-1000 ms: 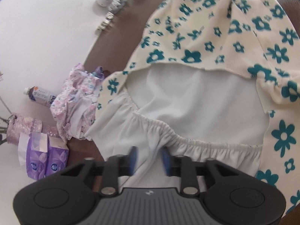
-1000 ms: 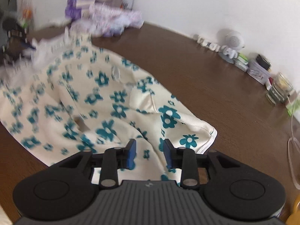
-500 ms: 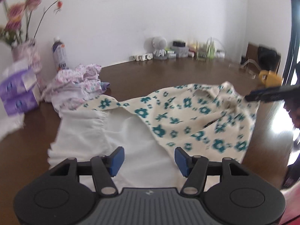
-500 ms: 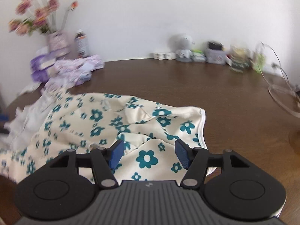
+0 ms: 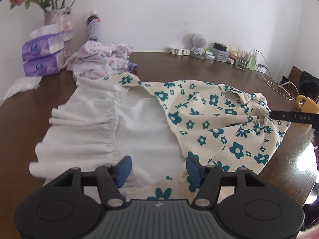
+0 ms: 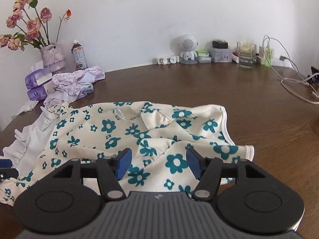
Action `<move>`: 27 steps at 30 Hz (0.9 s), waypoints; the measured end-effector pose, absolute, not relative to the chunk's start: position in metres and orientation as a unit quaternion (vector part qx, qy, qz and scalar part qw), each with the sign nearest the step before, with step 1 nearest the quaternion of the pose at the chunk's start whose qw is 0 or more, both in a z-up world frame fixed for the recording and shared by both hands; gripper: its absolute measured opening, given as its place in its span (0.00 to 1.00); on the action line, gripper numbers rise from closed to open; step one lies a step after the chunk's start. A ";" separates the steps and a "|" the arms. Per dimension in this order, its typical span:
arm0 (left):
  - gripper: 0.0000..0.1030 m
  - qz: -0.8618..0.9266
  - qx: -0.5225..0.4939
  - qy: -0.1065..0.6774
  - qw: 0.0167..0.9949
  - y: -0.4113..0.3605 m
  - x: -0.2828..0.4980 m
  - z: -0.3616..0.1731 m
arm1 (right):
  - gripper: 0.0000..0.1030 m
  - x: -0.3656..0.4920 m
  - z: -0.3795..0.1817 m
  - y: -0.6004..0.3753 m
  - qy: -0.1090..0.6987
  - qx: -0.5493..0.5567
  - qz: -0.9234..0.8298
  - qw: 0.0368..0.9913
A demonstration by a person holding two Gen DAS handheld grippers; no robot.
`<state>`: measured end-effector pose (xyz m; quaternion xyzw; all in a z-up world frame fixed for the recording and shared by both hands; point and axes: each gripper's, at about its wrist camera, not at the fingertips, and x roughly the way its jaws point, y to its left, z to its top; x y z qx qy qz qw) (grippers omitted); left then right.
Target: Fold clothes
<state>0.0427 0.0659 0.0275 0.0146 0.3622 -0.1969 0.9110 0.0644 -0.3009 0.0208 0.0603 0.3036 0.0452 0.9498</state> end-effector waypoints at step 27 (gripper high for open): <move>0.68 -0.189 0.033 0.336 0.922 0.059 0.022 0.014 | 0.59 0.063 0.027 -0.292 0.319 0.025 0.036 0.947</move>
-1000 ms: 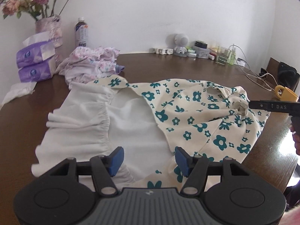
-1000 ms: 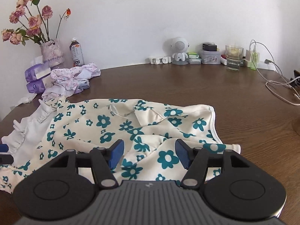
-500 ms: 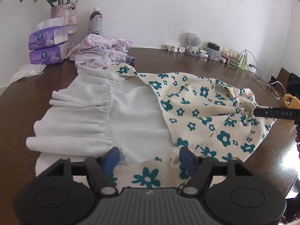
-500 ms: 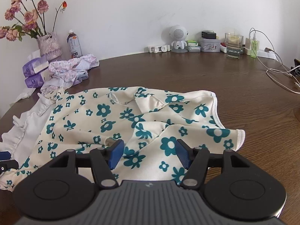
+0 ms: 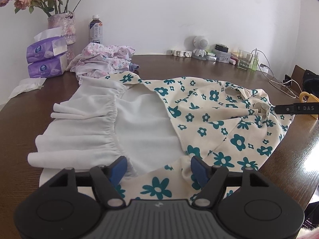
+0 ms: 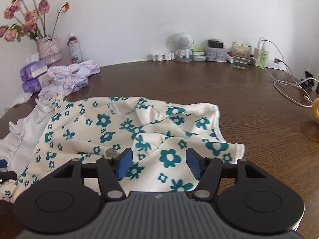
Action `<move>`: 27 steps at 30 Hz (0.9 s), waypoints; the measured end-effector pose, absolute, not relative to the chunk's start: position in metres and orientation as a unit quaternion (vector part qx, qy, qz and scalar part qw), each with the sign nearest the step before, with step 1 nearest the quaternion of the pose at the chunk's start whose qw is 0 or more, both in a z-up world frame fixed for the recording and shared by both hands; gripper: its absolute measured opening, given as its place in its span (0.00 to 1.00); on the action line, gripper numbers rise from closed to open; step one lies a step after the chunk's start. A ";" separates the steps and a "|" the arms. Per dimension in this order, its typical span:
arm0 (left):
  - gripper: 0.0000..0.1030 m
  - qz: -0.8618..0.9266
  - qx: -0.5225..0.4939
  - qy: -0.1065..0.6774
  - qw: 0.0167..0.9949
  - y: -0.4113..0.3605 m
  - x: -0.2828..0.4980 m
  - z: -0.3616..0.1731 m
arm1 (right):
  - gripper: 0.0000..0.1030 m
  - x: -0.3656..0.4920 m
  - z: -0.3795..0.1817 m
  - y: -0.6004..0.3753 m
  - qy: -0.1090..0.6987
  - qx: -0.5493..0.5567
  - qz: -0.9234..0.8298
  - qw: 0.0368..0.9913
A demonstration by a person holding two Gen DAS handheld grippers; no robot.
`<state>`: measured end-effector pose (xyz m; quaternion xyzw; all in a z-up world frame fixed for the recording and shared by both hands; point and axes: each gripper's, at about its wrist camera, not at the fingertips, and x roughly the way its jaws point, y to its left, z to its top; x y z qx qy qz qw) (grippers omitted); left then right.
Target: Fold clothes
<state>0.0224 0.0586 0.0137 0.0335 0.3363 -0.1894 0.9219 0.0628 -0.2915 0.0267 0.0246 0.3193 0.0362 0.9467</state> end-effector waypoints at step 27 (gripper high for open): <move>0.60 -0.241 0.051 0.311 0.918 0.064 0.014 0.018 | 0.36 -0.017 0.024 -0.313 0.339 0.101 0.029 0.935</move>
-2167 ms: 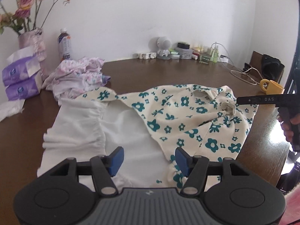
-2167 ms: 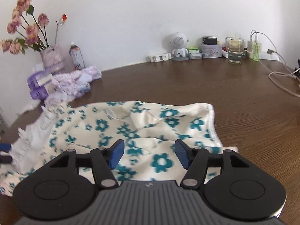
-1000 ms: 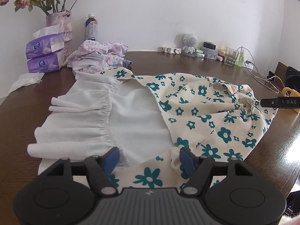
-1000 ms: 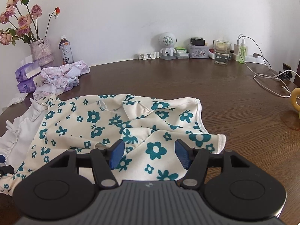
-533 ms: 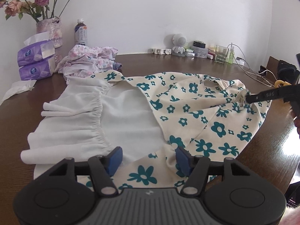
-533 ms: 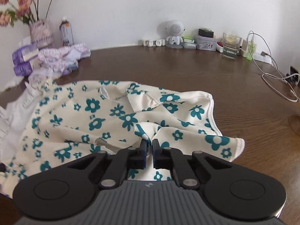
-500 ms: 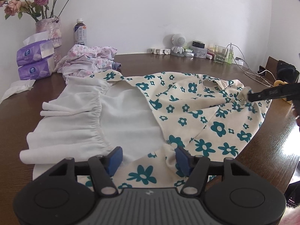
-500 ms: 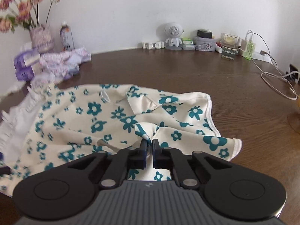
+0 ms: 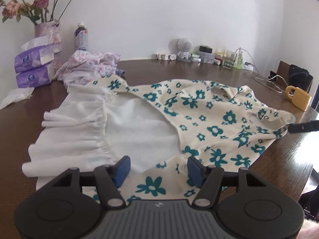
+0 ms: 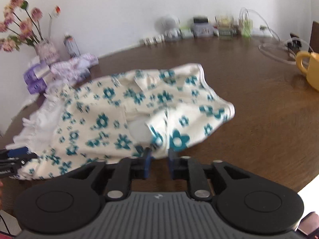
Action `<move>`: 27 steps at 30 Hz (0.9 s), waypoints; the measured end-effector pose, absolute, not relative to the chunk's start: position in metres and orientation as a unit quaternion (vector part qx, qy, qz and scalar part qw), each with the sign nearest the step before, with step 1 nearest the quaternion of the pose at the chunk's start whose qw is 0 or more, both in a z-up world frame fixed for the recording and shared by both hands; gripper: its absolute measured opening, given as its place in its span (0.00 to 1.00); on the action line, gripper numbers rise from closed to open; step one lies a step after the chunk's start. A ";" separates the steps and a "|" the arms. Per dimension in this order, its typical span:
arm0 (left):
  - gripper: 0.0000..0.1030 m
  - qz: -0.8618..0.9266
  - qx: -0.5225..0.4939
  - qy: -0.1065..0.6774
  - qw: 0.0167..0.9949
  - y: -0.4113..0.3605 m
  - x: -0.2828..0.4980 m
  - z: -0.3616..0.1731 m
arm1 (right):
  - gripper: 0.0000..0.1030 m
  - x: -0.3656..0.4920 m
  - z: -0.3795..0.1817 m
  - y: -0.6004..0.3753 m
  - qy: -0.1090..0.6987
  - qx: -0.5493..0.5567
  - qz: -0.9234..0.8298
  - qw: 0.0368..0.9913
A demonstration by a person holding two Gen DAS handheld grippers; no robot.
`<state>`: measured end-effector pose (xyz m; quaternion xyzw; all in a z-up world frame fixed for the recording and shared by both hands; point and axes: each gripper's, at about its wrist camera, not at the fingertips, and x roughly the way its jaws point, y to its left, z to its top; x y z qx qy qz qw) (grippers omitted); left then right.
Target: Fold clothes
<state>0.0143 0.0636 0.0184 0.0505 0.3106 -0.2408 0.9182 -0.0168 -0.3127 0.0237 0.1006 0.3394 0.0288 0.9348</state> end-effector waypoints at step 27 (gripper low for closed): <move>0.10 -0.356 0.144 0.368 0.847 0.033 0.023 0.025 | 0.04 0.060 0.016 -0.288 0.453 -0.044 0.260 0.851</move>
